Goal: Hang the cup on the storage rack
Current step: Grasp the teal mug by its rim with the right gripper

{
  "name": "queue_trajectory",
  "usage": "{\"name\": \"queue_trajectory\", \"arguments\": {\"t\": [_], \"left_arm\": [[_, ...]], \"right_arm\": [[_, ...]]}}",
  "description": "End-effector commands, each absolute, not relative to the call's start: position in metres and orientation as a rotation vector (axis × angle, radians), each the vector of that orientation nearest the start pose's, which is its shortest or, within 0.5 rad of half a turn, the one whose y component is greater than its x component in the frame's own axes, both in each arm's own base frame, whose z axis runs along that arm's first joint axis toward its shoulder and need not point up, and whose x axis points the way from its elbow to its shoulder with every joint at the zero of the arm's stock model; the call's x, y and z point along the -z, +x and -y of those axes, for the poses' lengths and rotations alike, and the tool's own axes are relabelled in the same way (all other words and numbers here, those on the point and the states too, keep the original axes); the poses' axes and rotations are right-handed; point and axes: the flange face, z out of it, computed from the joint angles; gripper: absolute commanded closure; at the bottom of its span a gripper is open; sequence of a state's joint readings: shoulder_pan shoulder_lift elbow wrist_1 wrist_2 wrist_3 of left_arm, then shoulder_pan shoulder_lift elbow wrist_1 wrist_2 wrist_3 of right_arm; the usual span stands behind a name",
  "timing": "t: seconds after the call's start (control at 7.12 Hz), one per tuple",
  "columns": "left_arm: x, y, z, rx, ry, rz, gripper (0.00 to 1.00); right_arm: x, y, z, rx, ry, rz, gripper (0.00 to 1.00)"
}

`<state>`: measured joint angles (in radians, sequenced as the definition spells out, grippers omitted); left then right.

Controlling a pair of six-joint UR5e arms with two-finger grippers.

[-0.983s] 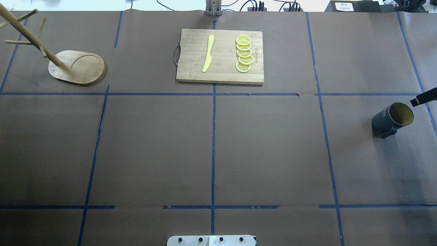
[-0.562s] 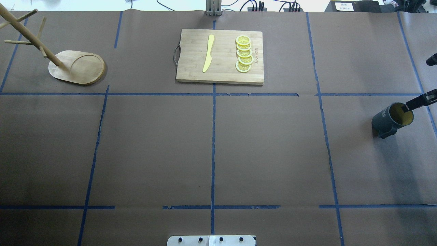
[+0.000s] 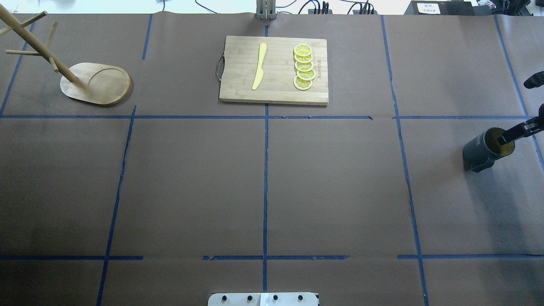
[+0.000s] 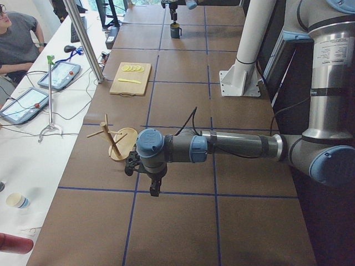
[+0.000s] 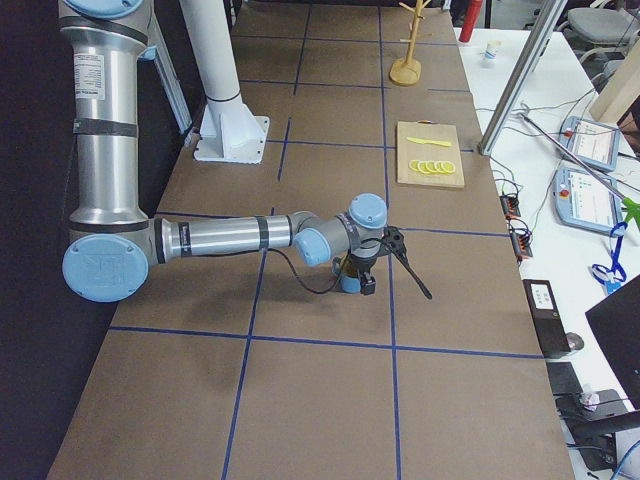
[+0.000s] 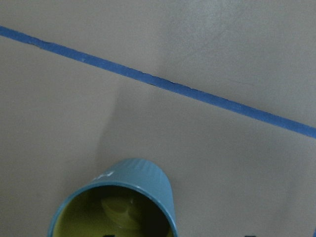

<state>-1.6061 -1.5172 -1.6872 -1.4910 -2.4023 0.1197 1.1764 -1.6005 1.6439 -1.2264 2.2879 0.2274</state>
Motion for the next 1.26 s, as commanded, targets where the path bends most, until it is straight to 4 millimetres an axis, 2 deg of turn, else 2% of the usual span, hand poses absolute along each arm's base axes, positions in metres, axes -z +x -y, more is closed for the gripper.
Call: {"name": "queue_trajectory", "arguments": {"t": [0.0, 0.14, 0.28, 0.42, 0.7, 0.84, 0.98, 1.12], "left_arm": [[-0.632, -0.076, 0.464, -0.072, 0.047, -0.830, 0.00], [-0.632, -0.076, 0.465, -0.072, 0.047, -0.830, 0.00], [-0.632, -0.076, 0.465, -0.072, 0.047, -0.830, 0.00], [-0.632, -0.075, 0.465, -0.072, 0.046, -0.831, 0.00], [-0.632, -0.075, 0.465, -0.074, 0.048, -0.832, 0.00], [-0.631, -0.075, 0.465, -0.074, 0.049, -0.832, 0.00], [-0.631, -0.075, 0.465, -0.073, 0.049, -0.832, 0.00], [-0.631, -0.075, 0.464, -0.074, 0.048, -0.832, 0.00]], "right_arm": [[-0.608, -0.154, 0.485, 0.340, 0.112, 0.788, 0.15], [-0.607, -0.159, 0.486, 0.354, 0.113, 0.787, 0.48], [-0.605, -0.159, 0.487, 0.367, 0.123, 0.786, 0.93], [-0.605, -0.157, 0.488, 0.363, 0.128, 0.775, 1.00], [-0.599, -0.150, 0.491, 0.351, 0.143, 0.782, 1.00], [-0.576, -0.147, 0.492, 0.341, 0.170, 0.793, 1.00], [-0.556, -0.146, 0.503, 0.332, 0.203, 0.805, 1.00], [-0.523, -0.154, 0.519, 0.252, 0.191, 0.833, 1.00]]}}
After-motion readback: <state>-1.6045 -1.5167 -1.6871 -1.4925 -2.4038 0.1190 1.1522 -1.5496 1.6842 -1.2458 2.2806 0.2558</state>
